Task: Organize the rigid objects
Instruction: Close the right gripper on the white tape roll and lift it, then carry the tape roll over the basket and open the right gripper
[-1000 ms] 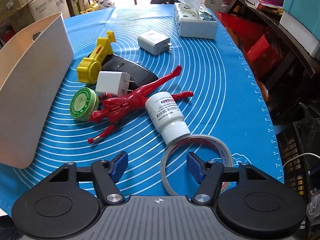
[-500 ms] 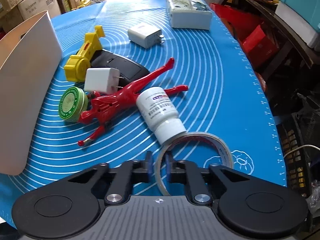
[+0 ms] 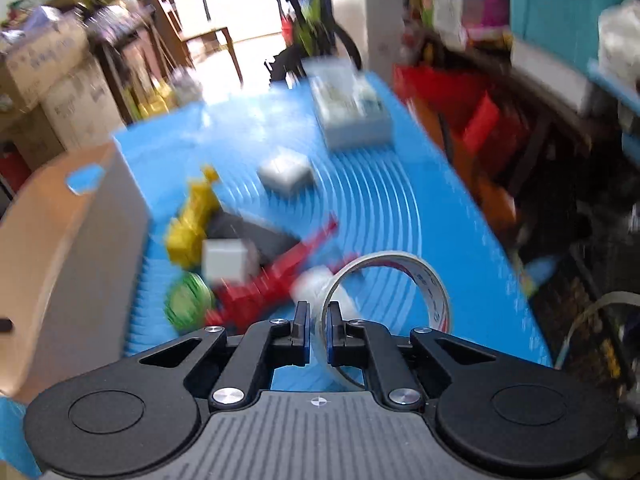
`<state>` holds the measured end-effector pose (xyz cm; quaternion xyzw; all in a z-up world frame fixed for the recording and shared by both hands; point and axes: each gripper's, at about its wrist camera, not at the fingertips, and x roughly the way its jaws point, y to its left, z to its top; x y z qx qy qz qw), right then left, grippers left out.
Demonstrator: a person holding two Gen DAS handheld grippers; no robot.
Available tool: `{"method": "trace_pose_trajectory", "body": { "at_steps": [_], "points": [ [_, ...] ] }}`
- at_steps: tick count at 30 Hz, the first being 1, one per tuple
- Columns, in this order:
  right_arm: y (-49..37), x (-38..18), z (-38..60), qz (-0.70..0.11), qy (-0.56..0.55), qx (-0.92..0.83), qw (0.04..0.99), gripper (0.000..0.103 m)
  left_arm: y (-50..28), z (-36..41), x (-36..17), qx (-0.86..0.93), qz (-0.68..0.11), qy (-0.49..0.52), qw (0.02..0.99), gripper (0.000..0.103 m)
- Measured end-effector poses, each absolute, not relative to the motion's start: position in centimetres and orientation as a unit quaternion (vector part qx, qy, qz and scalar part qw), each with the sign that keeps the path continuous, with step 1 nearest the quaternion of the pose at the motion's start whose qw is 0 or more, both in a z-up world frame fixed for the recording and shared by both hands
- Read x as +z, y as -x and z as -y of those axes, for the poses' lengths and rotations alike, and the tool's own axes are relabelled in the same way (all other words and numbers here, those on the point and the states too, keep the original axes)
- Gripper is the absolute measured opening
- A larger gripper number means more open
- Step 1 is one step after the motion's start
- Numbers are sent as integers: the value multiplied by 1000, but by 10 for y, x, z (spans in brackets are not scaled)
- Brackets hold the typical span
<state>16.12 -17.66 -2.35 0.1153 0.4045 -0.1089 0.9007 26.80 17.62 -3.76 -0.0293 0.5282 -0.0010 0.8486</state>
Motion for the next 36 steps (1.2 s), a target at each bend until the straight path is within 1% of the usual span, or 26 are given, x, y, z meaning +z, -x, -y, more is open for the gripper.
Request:
{"method": "trace_pose_trajectory", "body": {
  "at_steps": [10,19,27,36],
  "points": [
    [-197,49,132,-316,-77,-35,945,18,-268,-176,-38,-2,-528,32,849,8],
    [-243,82,58,-277,-60,54,957,18,-268,-175,-38,-1,-527,28,849,8],
    [-273,62,-10,-314,-54,121,940,18,-267,-175,-38,0,-526,31,850,8],
    [-286,2,-44,-413,-29,133,900,18,-267,-174,-38,0,-526,30,850,8]
  ]
}}
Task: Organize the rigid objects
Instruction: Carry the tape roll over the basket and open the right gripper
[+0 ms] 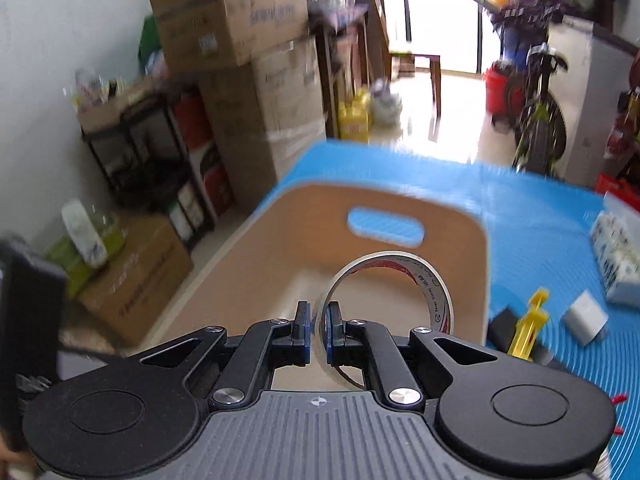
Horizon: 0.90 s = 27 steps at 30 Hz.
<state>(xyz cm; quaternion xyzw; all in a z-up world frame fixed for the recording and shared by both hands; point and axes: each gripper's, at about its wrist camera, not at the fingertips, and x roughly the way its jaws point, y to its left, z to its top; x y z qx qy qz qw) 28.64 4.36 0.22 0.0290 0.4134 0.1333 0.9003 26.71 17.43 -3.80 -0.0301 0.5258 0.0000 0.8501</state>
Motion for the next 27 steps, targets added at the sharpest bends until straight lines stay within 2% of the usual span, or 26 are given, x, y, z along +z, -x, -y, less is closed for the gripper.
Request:
{"method": "trace_pose_trajectory", "body": {
  "at_steps": [8,15,21,27],
  "points": [
    [-299,-36,-41,-496,-27,115,860,19,-267,-175,-38,0,-526,33,850,8],
    [-297,-39,-38,-501,-35,117,857,26,-267,-176,-38,0,-526,34,850,8],
    [-288,-8,-20,-461,-53,129,876,54,-266,-178,-38,2,-525,34,851,9],
    [-269,33,14,-407,-80,137,899,62,-266,-178,-38,1,-525,36,851,9]
  ]
}}
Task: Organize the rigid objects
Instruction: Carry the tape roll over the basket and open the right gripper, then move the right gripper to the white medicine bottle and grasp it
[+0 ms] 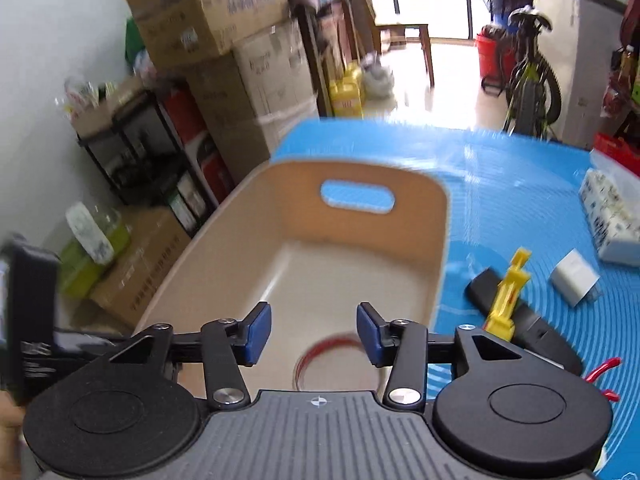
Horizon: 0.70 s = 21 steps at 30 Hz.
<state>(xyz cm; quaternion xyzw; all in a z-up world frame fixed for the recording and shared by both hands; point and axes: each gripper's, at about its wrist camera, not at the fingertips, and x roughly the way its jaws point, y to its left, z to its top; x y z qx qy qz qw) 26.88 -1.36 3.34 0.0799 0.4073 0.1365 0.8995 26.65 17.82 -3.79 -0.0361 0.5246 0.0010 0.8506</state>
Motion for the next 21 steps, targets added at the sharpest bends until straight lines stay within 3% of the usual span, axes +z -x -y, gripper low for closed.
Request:
{"method": "trace_pose_trajectory", "body": {
  "at_steps": [10,21],
  "points": [
    [-242,53,102,-368,-94,69,923,69,-266,-180,-38,-2,-525,40,850,9],
    [-228,-23,183,-443,-74,-36,893,69,-267,-182,-38,-4,-525,46,850,9]
  ]
}}
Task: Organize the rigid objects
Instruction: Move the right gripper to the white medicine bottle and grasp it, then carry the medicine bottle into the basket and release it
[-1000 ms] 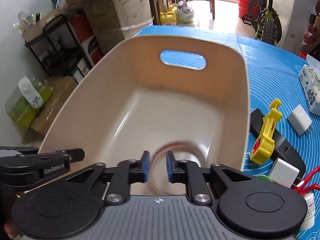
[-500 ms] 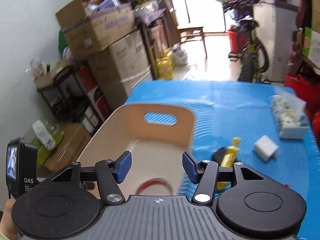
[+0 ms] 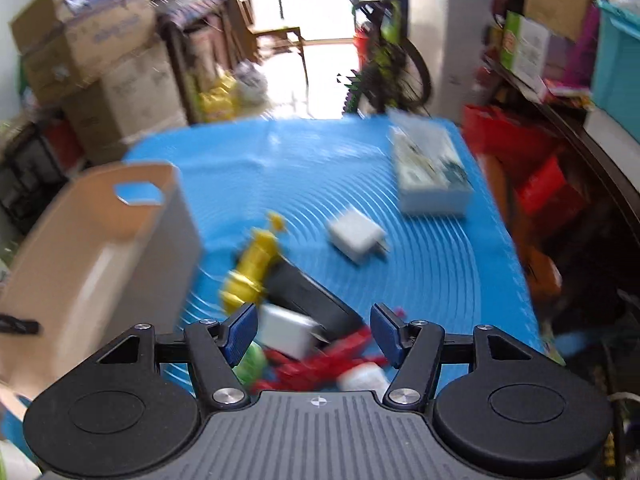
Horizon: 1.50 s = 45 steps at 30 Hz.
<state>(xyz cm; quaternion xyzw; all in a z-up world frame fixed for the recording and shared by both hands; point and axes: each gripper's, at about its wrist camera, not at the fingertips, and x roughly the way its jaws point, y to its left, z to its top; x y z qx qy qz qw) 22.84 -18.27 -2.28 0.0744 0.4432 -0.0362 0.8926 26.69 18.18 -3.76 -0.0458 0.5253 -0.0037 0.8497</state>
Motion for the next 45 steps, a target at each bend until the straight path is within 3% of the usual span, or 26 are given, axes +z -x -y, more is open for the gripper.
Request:
{"method": "trace_pose_trajectory", "body": {
  "at_steps": [9,20,24,28,45],
  "points": [
    [-222,-78,192,-497,-61,-44,864,70,-267,-184,-39,-5,-525,47,850,9],
    [-228,-101,188,-516,-43,-49,854,70,-267,-184,-39,-4,-524,45,850,9],
    [-231,-109,189,-524,-47,-48,849,62,-267,-184,-39,-4,-524,45,850,9],
    [-227,-109,184,-515,-37,-41,856,47,-267,-184,-39,-5,-524,45,850,9],
    [-218,-57,174,-435,-42,-49,898,44,-266,-183,-39,-5,-525,45,850,9]
  ]
}}
